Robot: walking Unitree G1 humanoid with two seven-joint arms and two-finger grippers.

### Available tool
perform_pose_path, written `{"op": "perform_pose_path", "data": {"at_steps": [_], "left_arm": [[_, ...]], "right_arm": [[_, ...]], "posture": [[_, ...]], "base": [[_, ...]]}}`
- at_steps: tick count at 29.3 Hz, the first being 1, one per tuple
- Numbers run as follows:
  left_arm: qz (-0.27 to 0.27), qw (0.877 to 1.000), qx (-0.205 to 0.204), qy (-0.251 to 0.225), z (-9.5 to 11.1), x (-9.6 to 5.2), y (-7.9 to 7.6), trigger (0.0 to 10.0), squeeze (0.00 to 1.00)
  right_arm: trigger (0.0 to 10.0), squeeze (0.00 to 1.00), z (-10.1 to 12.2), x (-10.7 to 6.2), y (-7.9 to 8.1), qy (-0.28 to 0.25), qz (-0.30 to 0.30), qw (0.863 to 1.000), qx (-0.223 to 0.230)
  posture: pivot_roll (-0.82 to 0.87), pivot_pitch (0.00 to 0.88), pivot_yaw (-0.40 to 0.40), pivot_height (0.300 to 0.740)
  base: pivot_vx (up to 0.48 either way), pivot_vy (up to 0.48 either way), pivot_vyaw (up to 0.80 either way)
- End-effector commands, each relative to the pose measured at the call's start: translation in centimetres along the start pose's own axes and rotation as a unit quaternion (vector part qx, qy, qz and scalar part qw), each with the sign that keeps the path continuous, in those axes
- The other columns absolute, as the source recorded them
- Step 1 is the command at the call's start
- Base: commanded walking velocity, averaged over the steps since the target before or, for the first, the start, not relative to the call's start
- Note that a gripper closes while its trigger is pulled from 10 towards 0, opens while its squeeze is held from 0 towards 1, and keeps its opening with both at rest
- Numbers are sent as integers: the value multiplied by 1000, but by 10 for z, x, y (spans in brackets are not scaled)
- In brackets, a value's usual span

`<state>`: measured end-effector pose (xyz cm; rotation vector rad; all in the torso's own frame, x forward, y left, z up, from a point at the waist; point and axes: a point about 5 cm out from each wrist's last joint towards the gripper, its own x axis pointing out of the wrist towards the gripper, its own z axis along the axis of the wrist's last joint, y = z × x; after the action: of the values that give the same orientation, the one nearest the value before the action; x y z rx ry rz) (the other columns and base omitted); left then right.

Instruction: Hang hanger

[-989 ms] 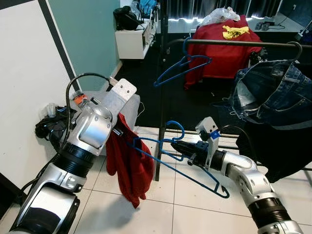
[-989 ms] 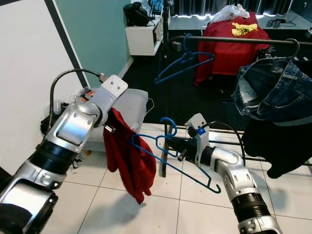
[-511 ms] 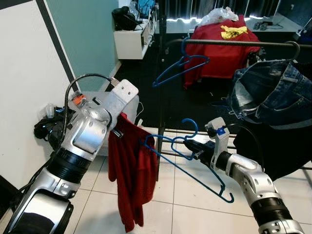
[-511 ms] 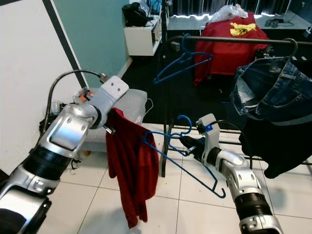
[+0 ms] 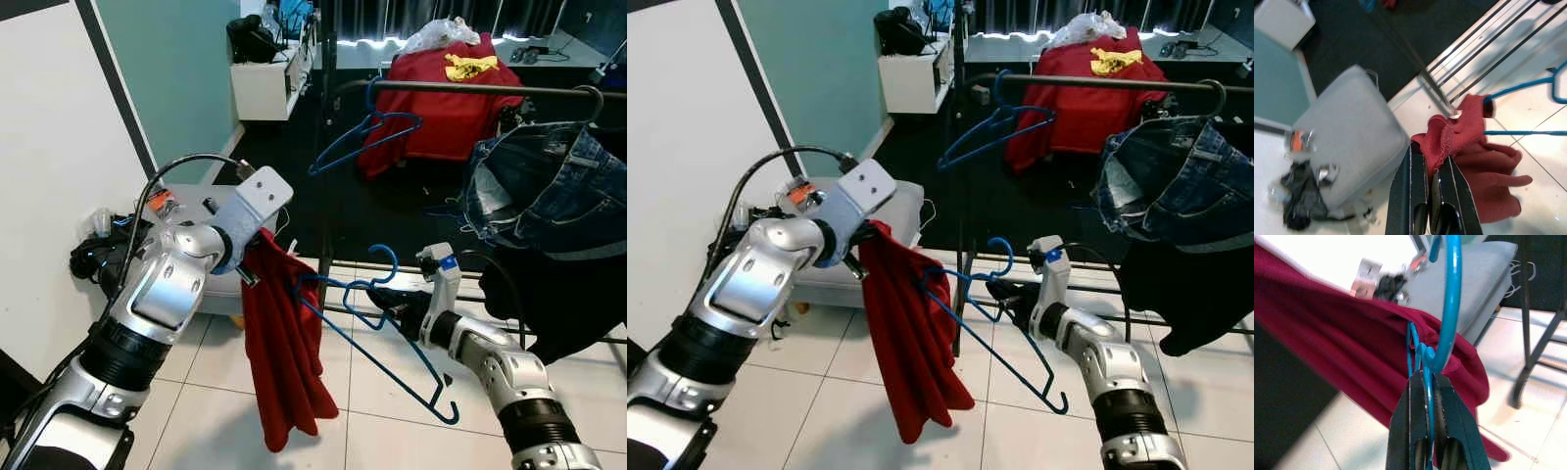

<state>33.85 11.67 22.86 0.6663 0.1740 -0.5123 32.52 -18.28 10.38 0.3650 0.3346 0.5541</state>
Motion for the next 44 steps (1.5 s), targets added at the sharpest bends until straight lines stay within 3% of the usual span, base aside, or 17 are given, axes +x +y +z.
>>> {"op": "perform_pose_path", "data": {"at_steps": [1,11,15,18,20,21,22,23,25,29,32,33,34,35,36,40,44], "left_arm": [[-6,1000,13,4,-6,-1,-3,10000,0],[35,999,19,36,-22,-4,6,10000,0],[52,998,19,31,-23,-4,11,10000,0],[67,996,45,33,-27,-3,12,10000,0],[67,996,45,33,-27,-3,12,10000,0],[73,995,59,37,-30,-3,11,10000,0],[73,995,59,37,-30,-3,11,10000,0],[77,994,67,39,-31,-3,9,10000,0],[77,994,67,39,-31,-3,9,10000,0],[82,993,78,40,-34,-3,7,10000,0],[85,992,81,41,-34,-3,6,10000,0],[91,992,79,38,-34,-2,7,10000,0],[91,992,79,38,-34,-2,7,10000,0],[100,992,74,33,-32,-1,9,10000,0],[106,992,69,29,-30,1,11,10000,0],[110,991,62,39,-27,4,14,10000,0],[111,990,65,56,-28,5,14,10000,0]], "right_arm": [[10000,0,2,1,-3,-19,-21,999,43],[10000,0,-2,-9,-28,-46,-127,982,131],[10000,0,3,-14,-41,-110,-180,949,232],[10000,0,10,-16,-46,-176,-189,900,351],[10000,0,10,-16,-46,-176,-189,900,351],[10000,0,14,-16,-47,-211,-184,870,406],[10000,0,14,-16,-47,-211,-184,870,406],[10000,0,17,-17,-48,-243,-182,837,455],[10000,0,17,-17,-48,-243,-182,837,455],[10000,0,22,-17,-50,-271,-177,806,496],[10000,0,25,-16,-46,-255,-170,831,464],[10000,0,25,-11,-37,-196,-169,899,353],[10000,0,25,-11,-37,-196,-169,899,353],[10000,0,19,-5,-27,-114,-166,958,206],[10000,0,11,-2,-20,-49,-163,981,97],[10000,0,19,-1,-13,-33,-152,988,-19],[10000,0,31,-2,-2,-51,-105,992,-47]], "posture": [[-1,27,49,740],[3,42,44,740],[2,42,46,740],[2,46,51,740],[2,46,51,740],[3,48,54,740],[3,48,54,740],[3,48,55,740],[3,48,55,740],[5,49,56,740],[6,49,56,740],[4,49,58,740],[4,49,58,740],[4,50,59,740],[7,49,59,740],[8,49,63,740],[8,49,64,740]], "base": [[0,0,0],[0,0,0],[0,0,0],[0,0,0],[0,0,0],[0,0,0],[0,0,0],[0,0,0],[0,0,0],[0,0,0],[0,0,0],[0,0,0],[0,0,0],[0,0,0],[0,0,0],[0,0,0],[0,0,0]]}}
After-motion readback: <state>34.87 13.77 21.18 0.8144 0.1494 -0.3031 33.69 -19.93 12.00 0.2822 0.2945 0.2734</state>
